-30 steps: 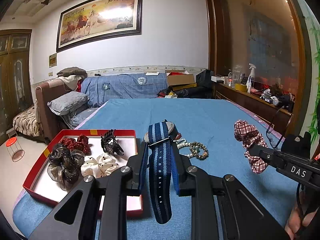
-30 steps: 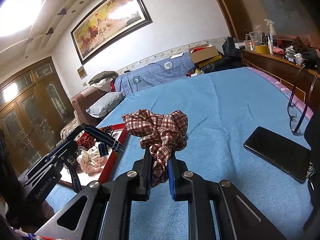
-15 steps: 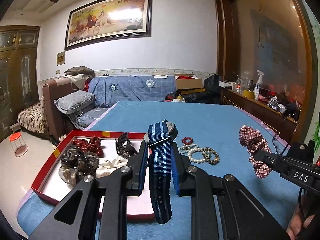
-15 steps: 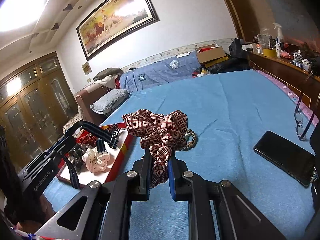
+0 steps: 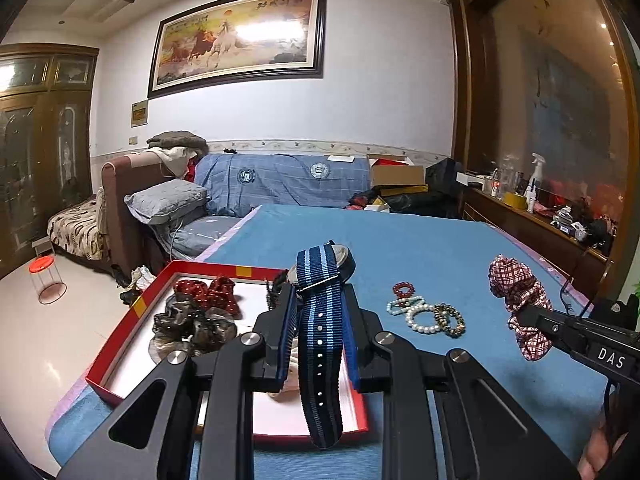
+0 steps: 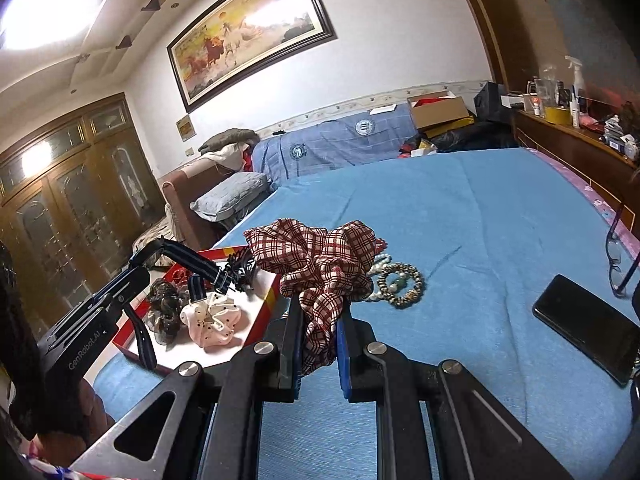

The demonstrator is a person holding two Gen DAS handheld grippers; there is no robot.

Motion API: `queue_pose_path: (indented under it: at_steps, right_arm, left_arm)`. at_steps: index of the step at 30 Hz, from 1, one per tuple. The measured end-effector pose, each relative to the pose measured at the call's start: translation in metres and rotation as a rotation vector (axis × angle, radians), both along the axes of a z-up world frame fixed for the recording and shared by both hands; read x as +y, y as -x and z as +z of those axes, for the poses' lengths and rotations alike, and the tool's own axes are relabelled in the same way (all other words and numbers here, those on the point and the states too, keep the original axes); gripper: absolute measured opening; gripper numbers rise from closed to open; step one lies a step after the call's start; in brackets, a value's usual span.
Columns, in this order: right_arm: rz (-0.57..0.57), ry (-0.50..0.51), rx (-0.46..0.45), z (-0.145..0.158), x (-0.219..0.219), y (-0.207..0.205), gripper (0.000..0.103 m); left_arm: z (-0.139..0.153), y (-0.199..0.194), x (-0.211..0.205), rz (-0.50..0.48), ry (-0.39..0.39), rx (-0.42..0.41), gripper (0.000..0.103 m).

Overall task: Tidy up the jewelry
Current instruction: 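Carry the plaid scrunchie with the right tool while the left tool carries the watch over the tray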

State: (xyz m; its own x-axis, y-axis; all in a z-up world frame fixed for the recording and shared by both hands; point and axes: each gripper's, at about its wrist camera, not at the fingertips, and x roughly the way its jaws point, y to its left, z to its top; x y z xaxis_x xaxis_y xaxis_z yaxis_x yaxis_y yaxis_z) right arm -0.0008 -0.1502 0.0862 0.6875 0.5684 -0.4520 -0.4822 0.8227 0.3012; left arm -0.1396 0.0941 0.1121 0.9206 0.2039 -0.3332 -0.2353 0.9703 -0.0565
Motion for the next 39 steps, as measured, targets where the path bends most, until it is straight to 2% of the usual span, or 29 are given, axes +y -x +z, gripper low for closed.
queue_pose_path:
  at_steps: [23,39]
  right_arm:
    - [0.093,0.027,-0.010,0.001,0.040,-0.012,0.015]
    - [0.215,0.077,0.015,-0.009,0.113,-0.015,0.016]
  left_arm:
    - [-0.007,0.012,0.046,0.090,0.020,0.006,0.021]
    - [-0.025,0.003,0.080,0.162,0.063,0.047,0.021]
